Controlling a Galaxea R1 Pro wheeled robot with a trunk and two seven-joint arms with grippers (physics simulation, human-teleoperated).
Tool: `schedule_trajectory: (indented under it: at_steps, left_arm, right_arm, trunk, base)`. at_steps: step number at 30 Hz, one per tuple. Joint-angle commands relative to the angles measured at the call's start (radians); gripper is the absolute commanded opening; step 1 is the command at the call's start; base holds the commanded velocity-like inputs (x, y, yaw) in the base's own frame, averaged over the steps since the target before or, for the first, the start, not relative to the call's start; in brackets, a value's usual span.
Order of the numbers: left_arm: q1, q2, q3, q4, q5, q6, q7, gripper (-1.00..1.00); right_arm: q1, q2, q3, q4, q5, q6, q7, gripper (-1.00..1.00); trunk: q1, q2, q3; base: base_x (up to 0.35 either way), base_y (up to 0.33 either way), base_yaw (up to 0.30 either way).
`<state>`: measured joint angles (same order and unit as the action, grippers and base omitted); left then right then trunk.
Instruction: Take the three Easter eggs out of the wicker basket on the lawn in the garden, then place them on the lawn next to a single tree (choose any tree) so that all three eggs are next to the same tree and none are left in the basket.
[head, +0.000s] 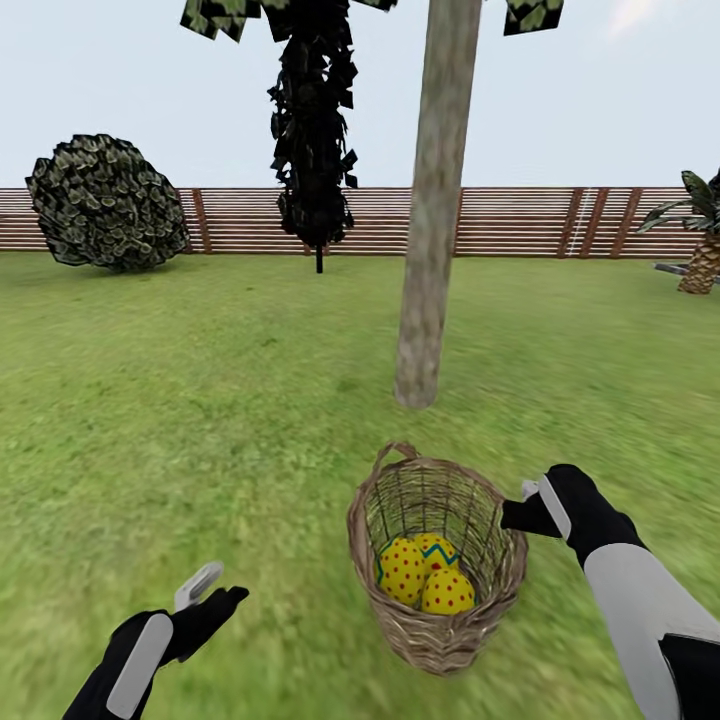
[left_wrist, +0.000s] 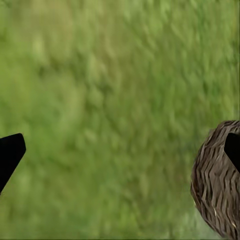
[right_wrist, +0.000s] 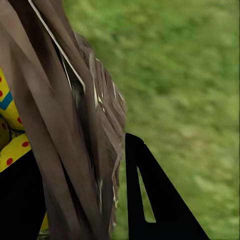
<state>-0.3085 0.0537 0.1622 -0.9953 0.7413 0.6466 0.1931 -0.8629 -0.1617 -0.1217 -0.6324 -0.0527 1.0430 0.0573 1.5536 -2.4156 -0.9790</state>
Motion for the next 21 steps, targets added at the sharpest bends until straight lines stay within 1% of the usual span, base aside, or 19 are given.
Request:
schedule_trajectory:
  at_steps: [1,5,11,16,21]
  left_arm:
    - [0.0,0.0,0.0,-0.001,0.011,0.004,0.008,1.0]
    - [-0.001,0.0,0.0,0.001,0.011,0.004,0.008,1.0]
    - [-0.001,0.0,-0.001,0.004,0.01,0.004,0.009,1.0]
    - [-0.001,0.0,-0.001,0.004,0.01,0.004,0.009,1.0]
    - [-0.001,-0.001,-0.001,0.002,0.01,0.004,0.009,1.0]
  right_arm:
    - [-0.001,0.0,-0.003,-0.001,-0.022,0.004,0.001,-1.0]
    - [-0.001,0.001,-0.003,-0.001,-0.022,0.004,0.001,-1.0]
    - [-0.001,0.001,-0.003,-0.001,-0.023,0.004,0.001,-1.0]
    - [0.0,0.002,-0.003,-0.001,-0.023,0.004,0.001,-1.0]
    - [0.004,-0.003,-0.003,-0.002,-0.024,0.004,0.01,-1.0]
  trunk:
    - [0.0,0.0,-0.001]
    - [0.0,0.0,-0.001]
    - [0.0,0.0,-0.001]
    - [0.0,0.0,-0.001]
    - [0.0,0.0,-0.001]
  base:
    - [0.329,0.094,0.0]
    - [0.329,0.082,0.0]
    - [0.329,0.01,0.0]
    - [0.329,-0.005,0.0]
    - [0.329,-0.067,0.0]
